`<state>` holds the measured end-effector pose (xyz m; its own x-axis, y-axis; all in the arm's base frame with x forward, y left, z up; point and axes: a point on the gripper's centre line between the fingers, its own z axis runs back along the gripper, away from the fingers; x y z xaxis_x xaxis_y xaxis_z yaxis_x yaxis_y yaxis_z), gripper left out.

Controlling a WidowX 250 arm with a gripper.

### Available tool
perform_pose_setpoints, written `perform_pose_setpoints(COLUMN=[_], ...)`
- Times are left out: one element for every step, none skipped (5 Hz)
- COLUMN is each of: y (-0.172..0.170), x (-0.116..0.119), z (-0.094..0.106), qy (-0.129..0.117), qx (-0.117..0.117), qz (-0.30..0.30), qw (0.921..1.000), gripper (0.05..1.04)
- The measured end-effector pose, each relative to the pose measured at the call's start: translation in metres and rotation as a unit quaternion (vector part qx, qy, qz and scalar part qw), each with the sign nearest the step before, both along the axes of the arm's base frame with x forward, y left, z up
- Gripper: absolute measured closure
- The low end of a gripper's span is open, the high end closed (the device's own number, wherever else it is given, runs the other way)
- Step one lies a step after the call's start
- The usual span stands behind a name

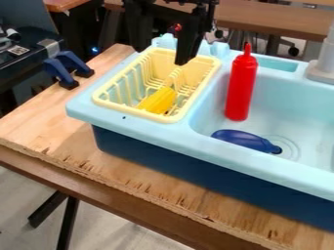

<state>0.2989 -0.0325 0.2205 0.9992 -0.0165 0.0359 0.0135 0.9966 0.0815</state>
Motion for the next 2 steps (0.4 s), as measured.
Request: perform_pose_setpoints(y=[0.000,-0.007], x=[0.001,0.029], z=[-0.011,-0.016], qy=[0.020,-0.010], qx=[0.003,0.003], qz=[0.000,-0.013], qw=[0.9998,0.9999], gripper=[0.081,0.081])
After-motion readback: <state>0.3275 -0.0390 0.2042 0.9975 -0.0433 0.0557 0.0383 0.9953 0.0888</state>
